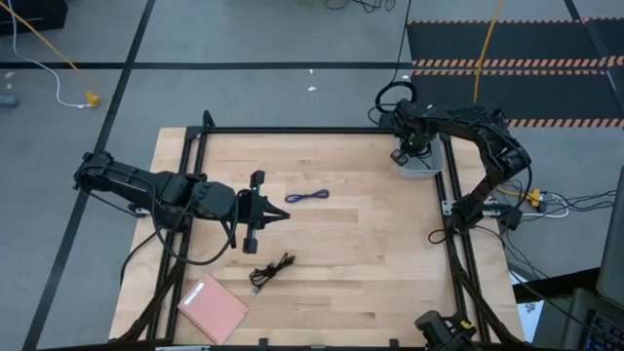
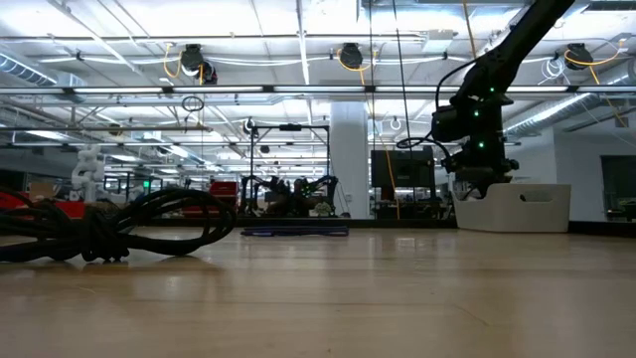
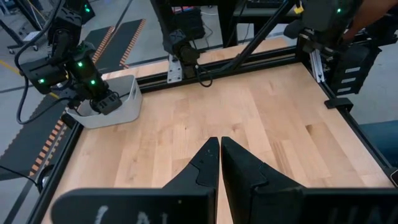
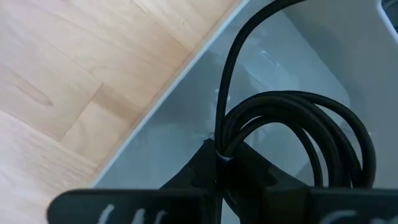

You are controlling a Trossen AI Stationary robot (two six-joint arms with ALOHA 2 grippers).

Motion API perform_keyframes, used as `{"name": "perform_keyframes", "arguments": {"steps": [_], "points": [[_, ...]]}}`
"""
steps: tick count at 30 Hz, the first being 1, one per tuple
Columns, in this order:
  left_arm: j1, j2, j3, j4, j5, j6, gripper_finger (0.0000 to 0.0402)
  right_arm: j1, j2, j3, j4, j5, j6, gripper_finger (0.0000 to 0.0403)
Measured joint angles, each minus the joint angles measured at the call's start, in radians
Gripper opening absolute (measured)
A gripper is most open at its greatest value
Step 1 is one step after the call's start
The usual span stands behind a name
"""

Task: Pick and place USB-C Cables
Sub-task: Put the right black charger cable into the white bin, then adjust the black charger cable in the white bin

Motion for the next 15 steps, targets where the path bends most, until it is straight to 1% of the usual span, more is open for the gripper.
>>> {"name": "perform_keyframes", "arguments": {"steps": [2, 4, 6, 11, 15], "points": [[0.000, 0.000, 0.000, 0.000, 0.000, 0.000, 0.0021, 0.000, -0.001, 0.000, 0.000, 0.002, 0.014, 0.0027], [0.000, 0.000, 0.000, 0.000, 0.000, 0.000, 0.0021, 0.000, -0.007, 0.000, 0.000, 0.014, 0.016, 0.0041], [0.000, 0.000, 0.000, 0.000, 0.000, 0.002, 0.0021, 0.001, -0.018, 0.000, 0.001, 0.029, 0.017, 0.0062], [0.000, 0.000, 0.000, 0.000, 0.000, 0.003, 0.0021, 0.001, -0.073, 0.000, -0.001, 0.025, 0.013, 0.0120], [0.000, 0.000, 0.000, 0.000, 0.000, 0.006, 0.0021, 0.001, -0.132, 0.000, -0.007, 0.024, 0.012, 0.0154]]}}
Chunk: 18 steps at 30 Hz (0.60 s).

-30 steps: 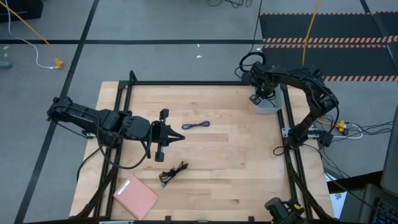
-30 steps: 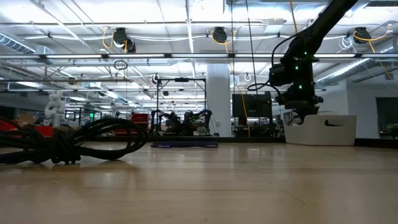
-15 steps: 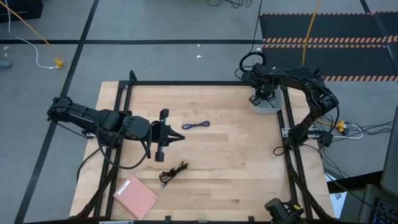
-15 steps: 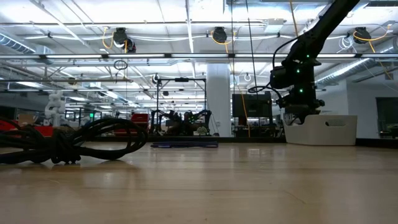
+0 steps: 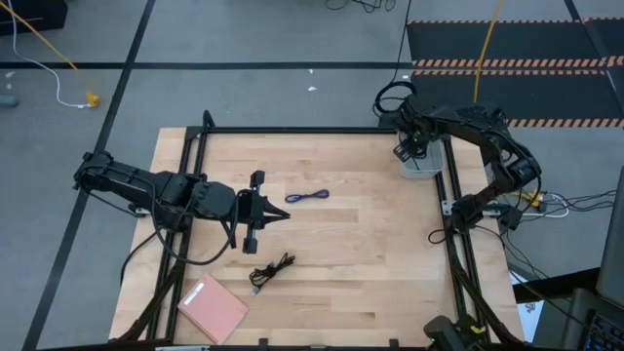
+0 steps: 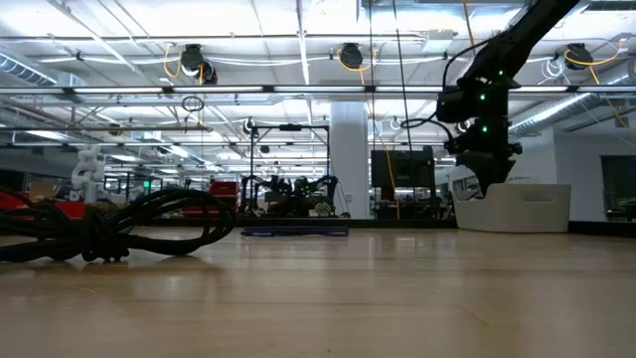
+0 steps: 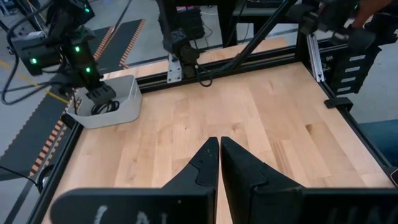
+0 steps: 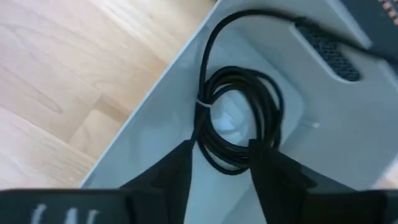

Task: Pick and place USB-C Cables
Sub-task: Adjust the black charger cable in the white bin

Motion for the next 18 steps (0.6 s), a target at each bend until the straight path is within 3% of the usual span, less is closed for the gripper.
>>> {"name": "perform_keyframes", "arguments": {"steps": [11, 18], "points": [[0.000, 0.000, 0.000, 0.000, 0.000, 0.002, 0.0021, 0.005, -0.170, 0.000, 0.004, 0.004, 0.040, 0.0168], [0.000, 0.000, 0.000, 0.041, 0.000, 0.026, 0.0021, 0.000, -0.173, 0.011, 0.078, 0.134, 0.105, 0.0166]]}}
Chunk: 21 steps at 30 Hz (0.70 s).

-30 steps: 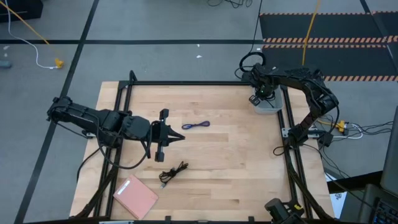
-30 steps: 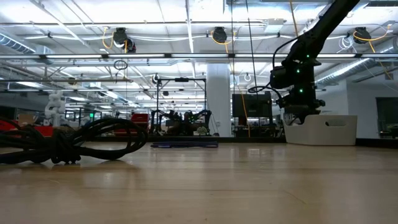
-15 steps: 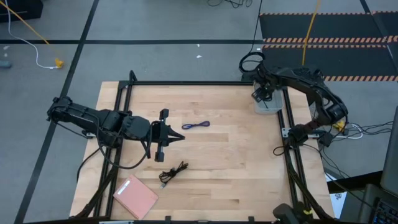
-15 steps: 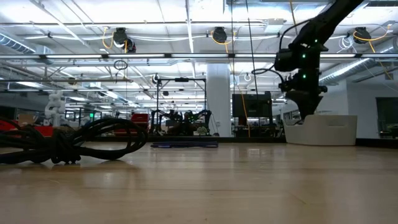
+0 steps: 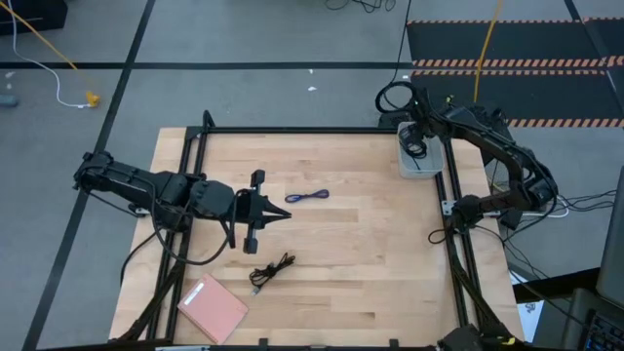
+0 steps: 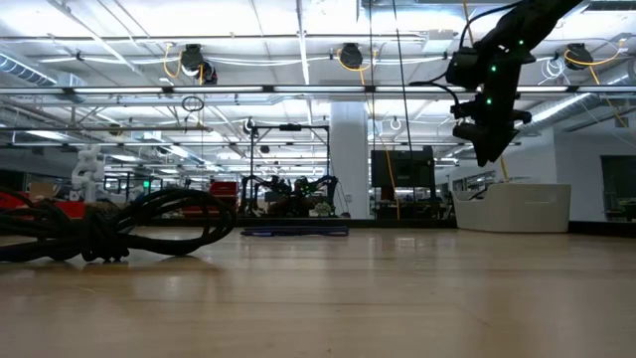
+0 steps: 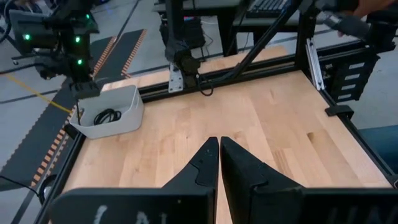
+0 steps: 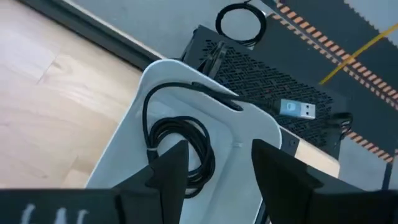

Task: Pick and place USB-C Cables
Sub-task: Adjust the black charger cable in the white bin

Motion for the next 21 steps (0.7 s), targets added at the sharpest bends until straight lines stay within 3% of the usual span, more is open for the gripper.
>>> {"name": "perform_keyframes", "arguments": {"steps": [5, 10, 14, 21], "points": [[0.000, 0.000, 0.000, 0.031, 0.000, 0.018, 0.0021, -0.001, 0.071, 0.086, -0.028, 0.037, -0.008, 0.0166], [0.000, 0.000, 0.000, 0.055, 0.000, 0.050, 0.0021, -0.005, 0.190, 0.199, -0.097, 0.038, -0.163, 0.0166], [0.006, 0.000, 0.000, 0.056, 0.000, 0.057, 0.0021, -0.027, 0.281, 0.285, -0.176, 0.081, -0.198, 0.0170], [0.018, 0.000, 0.000, 0.053, 0.000, 0.073, 0.0021, -0.067, 0.371, 0.347, -0.273, 0.081, -0.328, 0.0173]]}}
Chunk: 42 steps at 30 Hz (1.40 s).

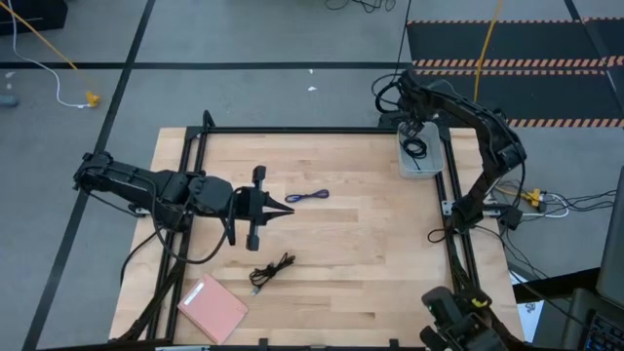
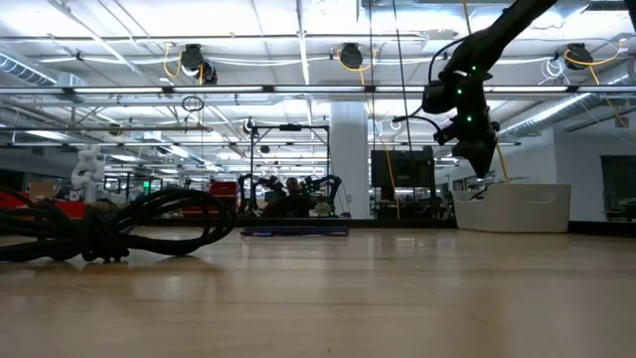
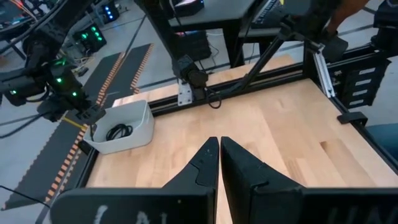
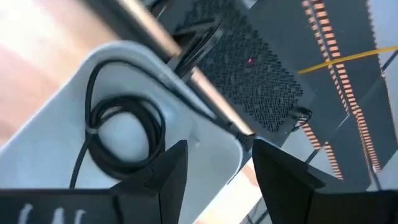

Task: Pick and place USB-C Cables
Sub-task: Adjust the black charger cable in the white bin

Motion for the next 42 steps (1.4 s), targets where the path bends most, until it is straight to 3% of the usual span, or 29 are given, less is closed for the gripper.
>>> {"name": "perform_keyframes", "arguments": {"steps": [10, 42], "points": [[0.000, 0.000, 0.000, -0.010, 0.000, 0.002, 0.0021, -0.005, 0.013, 0.007, 0.060, 0.001, -0.036, 0.0173], [-0.025, 0.006, 0.000, -0.033, 0.001, -0.032, 0.0021, -0.002, 0.086, 0.005, -0.008, 0.025, -0.099, 0.0153]]}}
